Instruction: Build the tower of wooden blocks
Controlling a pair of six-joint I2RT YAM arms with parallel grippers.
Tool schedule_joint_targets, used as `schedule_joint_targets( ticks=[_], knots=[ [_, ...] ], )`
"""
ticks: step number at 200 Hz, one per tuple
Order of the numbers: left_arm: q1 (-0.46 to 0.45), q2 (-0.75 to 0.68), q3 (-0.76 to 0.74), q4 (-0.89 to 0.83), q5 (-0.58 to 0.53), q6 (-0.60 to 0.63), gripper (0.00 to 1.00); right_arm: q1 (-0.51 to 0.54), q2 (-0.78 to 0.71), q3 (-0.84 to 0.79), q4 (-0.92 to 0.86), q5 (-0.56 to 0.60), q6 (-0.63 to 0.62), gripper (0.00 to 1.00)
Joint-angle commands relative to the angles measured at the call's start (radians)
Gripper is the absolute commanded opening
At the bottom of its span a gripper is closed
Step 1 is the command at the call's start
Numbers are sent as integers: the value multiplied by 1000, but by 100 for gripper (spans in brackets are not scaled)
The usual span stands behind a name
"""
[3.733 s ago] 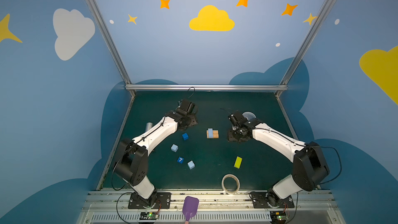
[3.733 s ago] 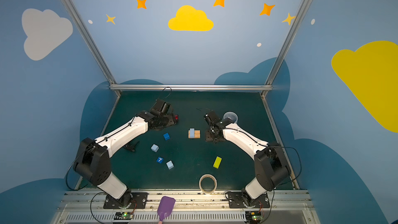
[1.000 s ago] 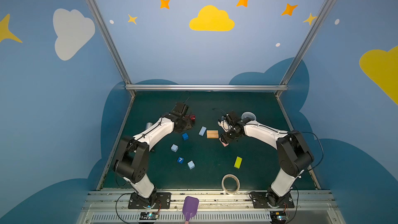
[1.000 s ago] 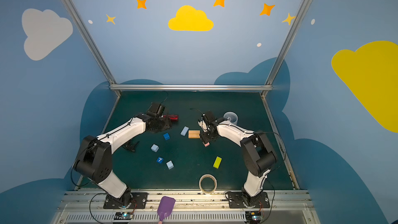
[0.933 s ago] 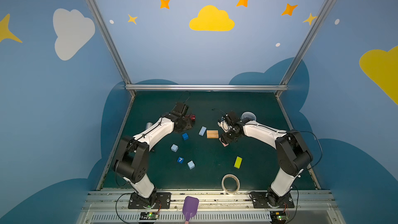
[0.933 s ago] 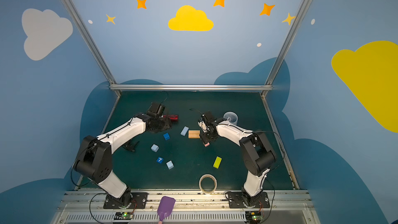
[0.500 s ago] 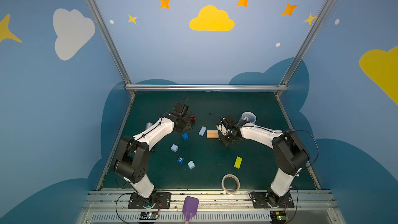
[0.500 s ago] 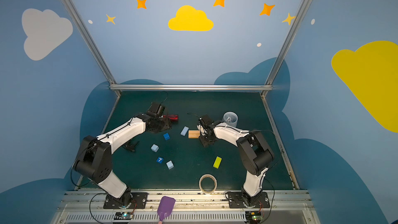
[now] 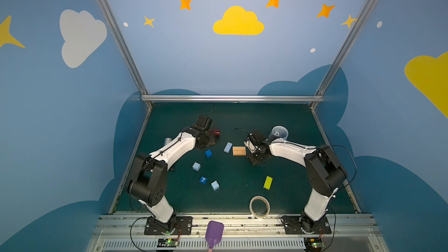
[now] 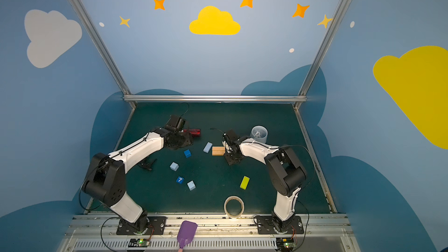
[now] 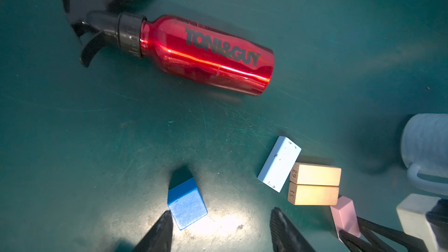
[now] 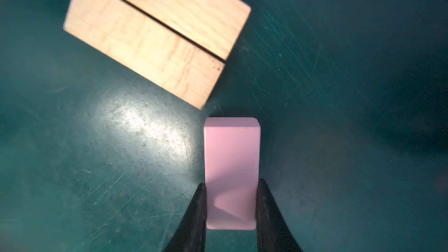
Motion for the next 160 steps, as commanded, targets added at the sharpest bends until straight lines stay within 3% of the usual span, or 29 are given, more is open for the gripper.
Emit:
schedule_joint_targets(
  ticks=[1,75,160],
  knots=[
    [0,-30,17,-22,-16,13,64,5,12,2,-20,16,19,21],
    [-1,-40,11,-24,-21,16,64,9,-40,68,-117,55,91,19],
    [1,-45,9,-25,-24,16,64,35,4,222,-220,125,289,14]
  ],
)
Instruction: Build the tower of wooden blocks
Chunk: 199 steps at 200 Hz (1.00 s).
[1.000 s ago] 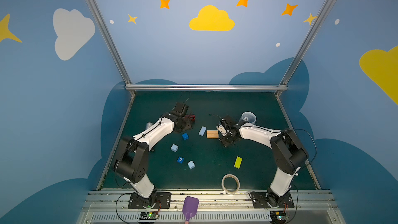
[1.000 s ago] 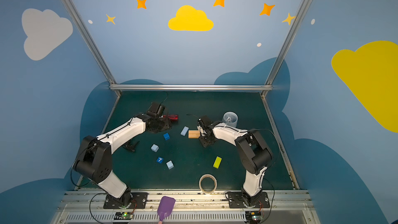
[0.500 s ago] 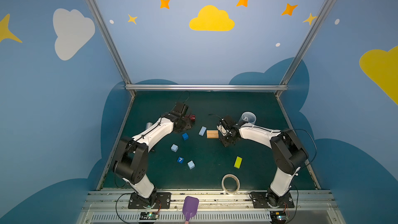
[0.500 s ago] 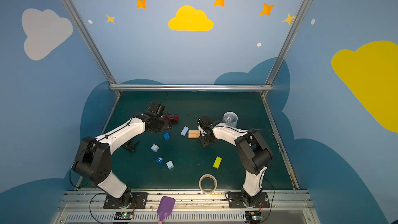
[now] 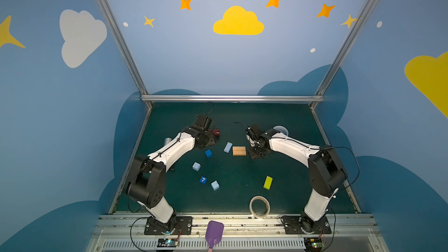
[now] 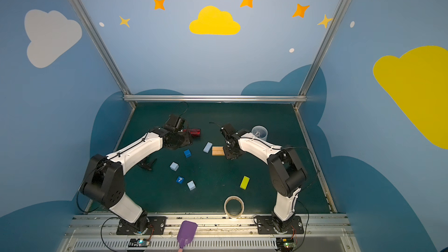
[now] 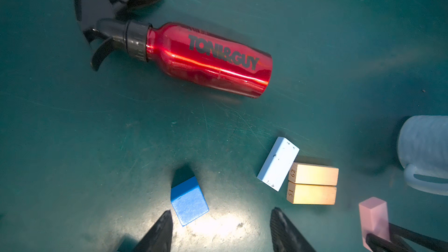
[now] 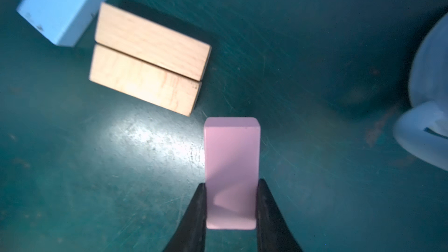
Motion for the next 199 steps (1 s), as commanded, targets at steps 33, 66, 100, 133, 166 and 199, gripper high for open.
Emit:
schedule_joint_targets(
  ticks=[33,66,100,133,166,199],
  knots=[
    [1,-31,6,-16,-12,15,64,40,85,133,-51,30,137,15],
    [2,-33,8,-19,-11,17,64,59,158,202,-63,34,184,14],
    [0,-34,6,-20,-11,19,64,70,191,224,-46,38,223,14],
    [2,-30,8,-20,-12,22,64,76,214,241,-48,39,243,14],
    [2,-26,9,-22,-10,21,64,77,230,252,-54,39,258,15],
    [4,-24,11,-25,-14,23,64,77,243,263,-61,46,269,17]
  ],
)
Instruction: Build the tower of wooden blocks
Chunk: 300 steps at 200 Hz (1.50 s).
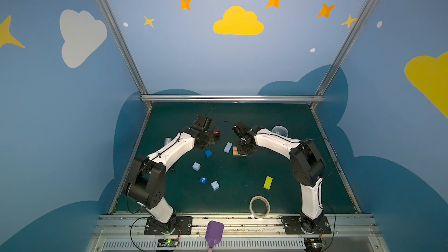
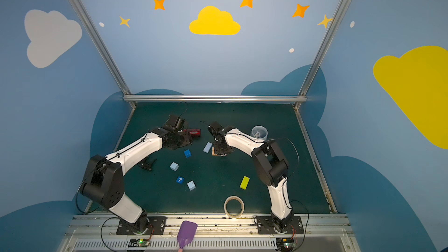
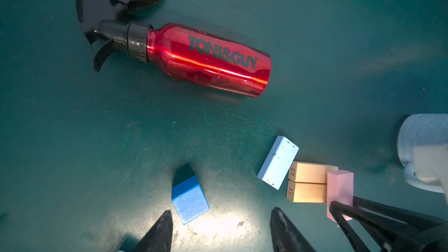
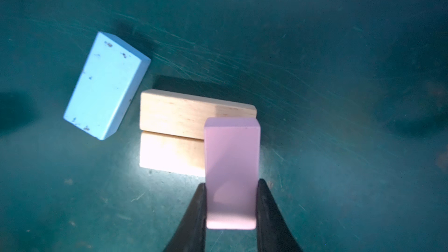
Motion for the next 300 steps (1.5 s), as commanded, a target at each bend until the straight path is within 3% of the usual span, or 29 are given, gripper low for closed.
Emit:
schedule_joint_targets(
  ticks=[1,205,257,300],
  knots=[
    [4,-18,11,-21,-14,16,64,5,17,36,-26,19,25,17],
    [8,-23,8,-27,-20,13,64,6,61,83,-43,5,59,25],
    [9,-22,8,-28,-21,12,64,5,67,87,-43,-1,63,31],
    [10,-22,9,-29,-20,13,64,5,65,89,-43,-3,62,43]
  ],
)
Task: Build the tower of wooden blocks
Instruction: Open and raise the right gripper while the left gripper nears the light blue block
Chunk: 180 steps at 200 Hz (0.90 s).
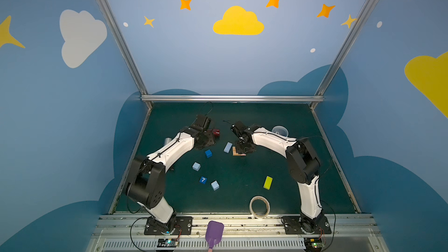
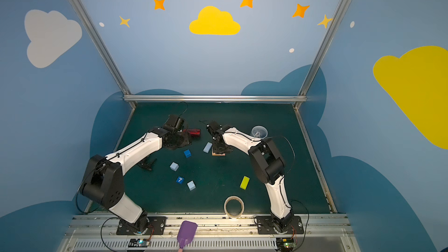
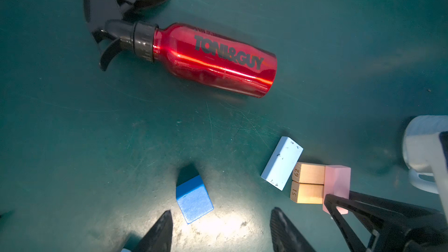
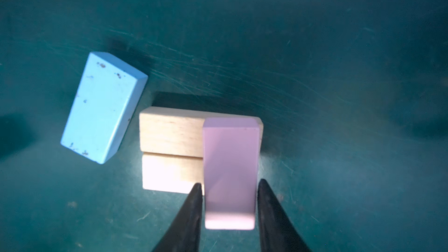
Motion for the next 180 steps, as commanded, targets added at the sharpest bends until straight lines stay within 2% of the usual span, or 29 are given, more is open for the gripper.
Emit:
schedule_joint_targets(
  ticks=[1,50,100,140,180],
  knots=[
    [4,-23,9,-21,-13,13,64,5,12,27,-21,-2,10,43],
    [6,-25,6,-15,4,19,64,5,-35,22,-38,27,10,55],
    [-26,-7,3,48,155,108,65,4,-228,-63,8,8,-11,63],
    [-131,106,113,-43,105,202,65,-15,-420,-205,80,-8,-26,65],
    [-167,233,200,-124,56,230,65,-58,-613,-383,163,-17,-33,65]
  ],
)
